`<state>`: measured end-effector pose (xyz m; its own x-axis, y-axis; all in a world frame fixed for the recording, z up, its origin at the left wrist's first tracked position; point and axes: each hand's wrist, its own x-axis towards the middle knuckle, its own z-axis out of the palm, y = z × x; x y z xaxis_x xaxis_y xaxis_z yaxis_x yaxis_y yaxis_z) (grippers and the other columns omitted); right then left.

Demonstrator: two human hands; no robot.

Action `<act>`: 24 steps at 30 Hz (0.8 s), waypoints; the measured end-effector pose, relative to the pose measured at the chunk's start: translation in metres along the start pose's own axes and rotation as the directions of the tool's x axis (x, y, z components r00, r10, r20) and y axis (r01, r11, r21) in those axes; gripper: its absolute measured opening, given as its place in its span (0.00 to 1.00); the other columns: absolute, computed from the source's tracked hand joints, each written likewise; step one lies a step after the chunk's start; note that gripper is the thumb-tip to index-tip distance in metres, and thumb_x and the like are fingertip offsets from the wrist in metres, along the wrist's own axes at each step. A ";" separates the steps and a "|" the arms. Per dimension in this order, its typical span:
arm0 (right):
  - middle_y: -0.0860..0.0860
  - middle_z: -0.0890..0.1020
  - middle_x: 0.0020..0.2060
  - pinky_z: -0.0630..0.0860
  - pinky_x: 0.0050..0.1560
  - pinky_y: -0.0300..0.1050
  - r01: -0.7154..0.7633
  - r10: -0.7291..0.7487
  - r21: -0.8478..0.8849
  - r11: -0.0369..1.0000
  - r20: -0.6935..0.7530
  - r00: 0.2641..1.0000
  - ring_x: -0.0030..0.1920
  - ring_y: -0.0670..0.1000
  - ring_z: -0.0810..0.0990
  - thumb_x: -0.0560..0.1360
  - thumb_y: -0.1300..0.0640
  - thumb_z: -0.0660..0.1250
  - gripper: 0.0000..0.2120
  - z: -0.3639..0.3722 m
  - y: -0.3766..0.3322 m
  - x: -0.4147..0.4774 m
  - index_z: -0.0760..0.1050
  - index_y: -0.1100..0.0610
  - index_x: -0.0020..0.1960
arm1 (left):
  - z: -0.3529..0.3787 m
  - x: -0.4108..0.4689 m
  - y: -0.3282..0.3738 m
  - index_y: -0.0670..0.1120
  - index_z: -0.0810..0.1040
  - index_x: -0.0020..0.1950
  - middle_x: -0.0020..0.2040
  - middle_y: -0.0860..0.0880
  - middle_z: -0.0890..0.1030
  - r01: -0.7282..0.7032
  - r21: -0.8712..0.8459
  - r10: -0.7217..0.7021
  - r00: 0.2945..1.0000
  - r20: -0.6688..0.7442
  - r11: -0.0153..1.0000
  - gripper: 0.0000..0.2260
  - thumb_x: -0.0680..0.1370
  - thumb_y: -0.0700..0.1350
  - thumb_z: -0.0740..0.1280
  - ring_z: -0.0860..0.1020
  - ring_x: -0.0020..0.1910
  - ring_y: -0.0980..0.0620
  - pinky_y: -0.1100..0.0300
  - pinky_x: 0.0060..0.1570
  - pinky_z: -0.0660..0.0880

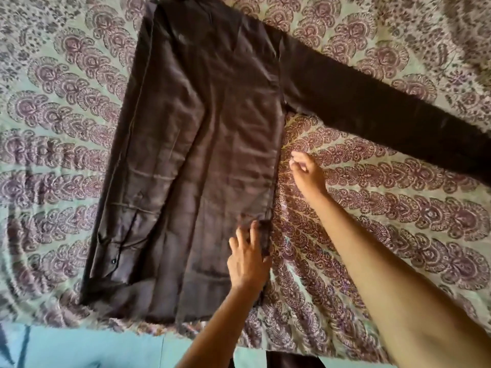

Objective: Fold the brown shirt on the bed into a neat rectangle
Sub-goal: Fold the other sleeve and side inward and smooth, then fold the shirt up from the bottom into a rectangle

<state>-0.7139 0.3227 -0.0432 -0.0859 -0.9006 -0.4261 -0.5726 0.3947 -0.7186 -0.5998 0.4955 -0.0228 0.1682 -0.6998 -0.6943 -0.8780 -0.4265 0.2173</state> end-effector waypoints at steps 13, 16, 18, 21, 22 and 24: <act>0.53 0.77 0.61 0.70 0.64 0.45 -0.018 0.008 0.136 0.991 0.080 0.997 0.62 0.50 0.74 0.74 0.62 0.65 0.17 0.035 -0.028 0.034 0.75 0.57 0.62 | -0.004 -0.013 -0.036 0.54 0.75 0.65 0.62 0.56 0.74 -0.179 -0.266 0.116 0.965 -0.234 0.947 0.26 0.70 0.33 0.59 0.79 0.53 0.51 0.56 0.48 0.79; 0.53 0.72 0.66 0.70 0.65 0.50 0.031 -0.034 0.045 0.999 0.072 0.997 0.64 0.53 0.73 0.73 0.65 0.64 0.21 0.045 -0.050 0.048 0.73 0.57 0.66 | -0.024 -0.026 -0.053 0.50 0.77 0.64 0.65 0.54 0.75 -0.192 -0.318 0.054 0.917 -0.395 0.928 0.23 0.70 0.39 0.60 0.80 0.52 0.53 0.60 0.49 0.77; 0.55 0.68 0.69 0.67 0.67 0.50 0.082 -0.083 0.012 0.997 0.092 0.992 0.67 0.55 0.69 0.73 0.66 0.61 0.23 0.061 -0.072 0.051 0.69 0.59 0.68 | -0.032 -0.030 -0.066 0.49 0.77 0.63 0.66 0.54 0.75 -0.154 -0.369 -0.044 0.878 -0.477 0.917 0.18 0.73 0.46 0.63 0.81 0.49 0.54 0.62 0.46 0.76; 0.57 0.62 0.73 0.55 0.69 0.37 0.192 -0.182 -0.098 0.977 0.102 0.978 0.73 0.52 0.60 0.76 0.67 0.59 0.24 0.092 -0.102 0.046 0.64 0.62 0.71 | -0.040 -0.026 -0.085 0.49 0.72 0.68 0.70 0.56 0.69 -0.010 -0.446 -0.195 0.890 -0.413 0.895 0.21 0.75 0.45 0.66 0.77 0.56 0.55 0.59 0.50 0.74; 0.58 0.61 0.73 0.53 0.68 0.36 0.243 -0.227 -0.137 0.960 0.120 0.966 0.73 0.52 0.59 0.76 0.67 0.58 0.24 0.105 -0.110 0.042 0.62 0.63 0.72 | -0.040 -0.024 -0.094 0.50 0.71 0.69 0.70 0.55 0.68 0.036 -0.453 -0.229 0.897 -0.379 0.891 0.23 0.74 0.42 0.66 0.76 0.59 0.53 0.58 0.51 0.73; 0.58 0.59 0.74 0.52 0.68 0.35 0.351 -0.313 -0.228 0.908 0.187 0.931 0.74 0.53 0.58 0.76 0.66 0.58 0.25 0.127 -0.124 0.033 0.61 0.63 0.72 | -0.038 -0.024 -0.109 0.51 0.69 0.69 0.69 0.53 0.69 0.098 -0.425 -0.244 0.920 -0.305 0.900 0.26 0.71 0.39 0.65 0.75 0.60 0.49 0.56 0.51 0.73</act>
<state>-0.5424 0.2675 -0.0380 0.2517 -0.9281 -0.2744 -0.7359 0.0007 -0.6771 -0.4908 0.5366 -0.0038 0.5058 -0.7150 -0.4826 -0.5834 -0.6957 0.4191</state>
